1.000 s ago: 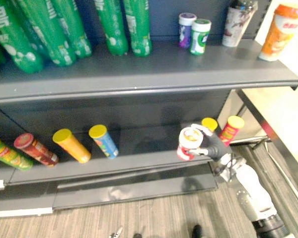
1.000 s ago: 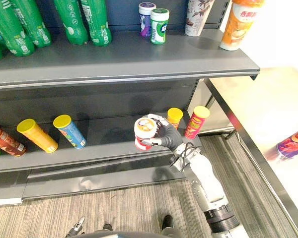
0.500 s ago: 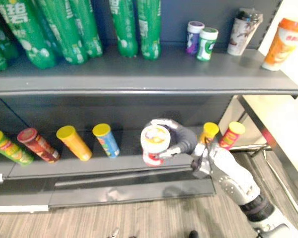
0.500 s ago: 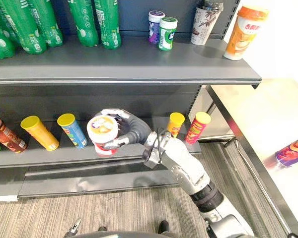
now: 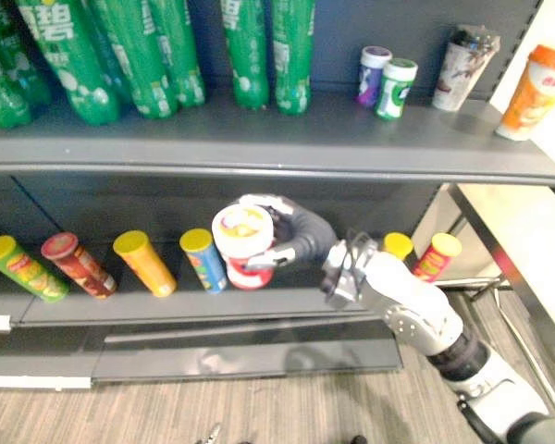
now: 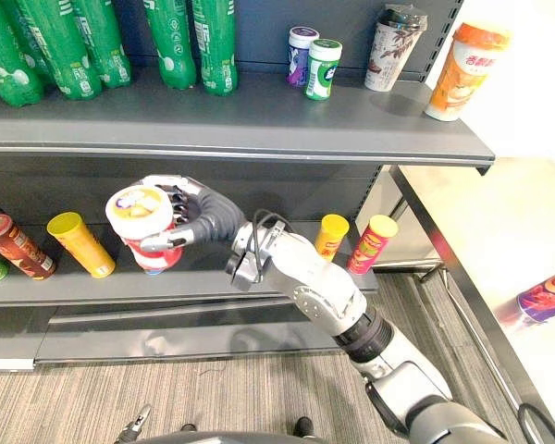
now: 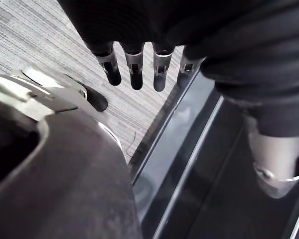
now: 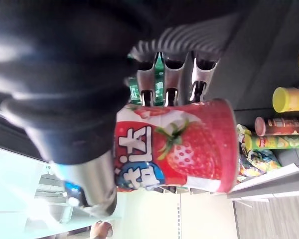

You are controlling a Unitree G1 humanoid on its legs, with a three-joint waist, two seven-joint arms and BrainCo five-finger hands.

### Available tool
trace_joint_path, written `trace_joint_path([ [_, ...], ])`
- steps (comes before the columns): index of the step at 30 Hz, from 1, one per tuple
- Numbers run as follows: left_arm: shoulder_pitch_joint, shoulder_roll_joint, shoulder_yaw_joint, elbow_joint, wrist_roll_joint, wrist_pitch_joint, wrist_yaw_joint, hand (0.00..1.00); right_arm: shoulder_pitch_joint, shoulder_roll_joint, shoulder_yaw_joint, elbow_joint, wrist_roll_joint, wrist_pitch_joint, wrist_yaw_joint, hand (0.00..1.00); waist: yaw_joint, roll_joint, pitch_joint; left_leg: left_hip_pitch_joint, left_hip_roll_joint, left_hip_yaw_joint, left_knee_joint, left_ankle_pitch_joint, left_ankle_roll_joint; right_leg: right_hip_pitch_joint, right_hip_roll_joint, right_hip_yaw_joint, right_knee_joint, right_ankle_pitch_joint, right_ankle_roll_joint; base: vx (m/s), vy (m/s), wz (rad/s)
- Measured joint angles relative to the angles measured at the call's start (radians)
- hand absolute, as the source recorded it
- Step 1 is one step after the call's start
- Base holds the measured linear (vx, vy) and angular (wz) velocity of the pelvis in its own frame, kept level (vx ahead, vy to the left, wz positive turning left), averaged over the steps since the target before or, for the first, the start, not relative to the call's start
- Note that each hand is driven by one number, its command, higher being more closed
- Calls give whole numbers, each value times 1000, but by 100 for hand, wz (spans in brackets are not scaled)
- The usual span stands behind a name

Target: Put the gum and the chips on the shelf.

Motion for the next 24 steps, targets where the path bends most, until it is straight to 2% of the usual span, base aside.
trace_joint_path([
  [13, -1, 2, -2, 7, 34, 3, 1, 0, -148, 0, -7, 79, -26, -3, -121, 100, 6, 0, -23, 5, 4, 15, -1, 1, -2, -1, 4, 14, 0, 2, -3, -9, -1, -4],
  [19, -3, 3, -2, 7, 39, 4, 1, 0, -210, -17, -112, 145, -80, -4, -160, 100, 17, -2, -28, 5, 4, 14, -2, 3, -2, 0, 4, 13, 0, 3, -3, 0, 0, 0],
  [24, -4, 4, -1, 5, 44, 11, 1, 0, -318, -90, -180, 224, -103, -4, -198, 100, 18, -3, -29, 6, 4, 14, -4, 4, -3, 0, 4, 12, 0, 3, -3, 0, 0, 0],
])
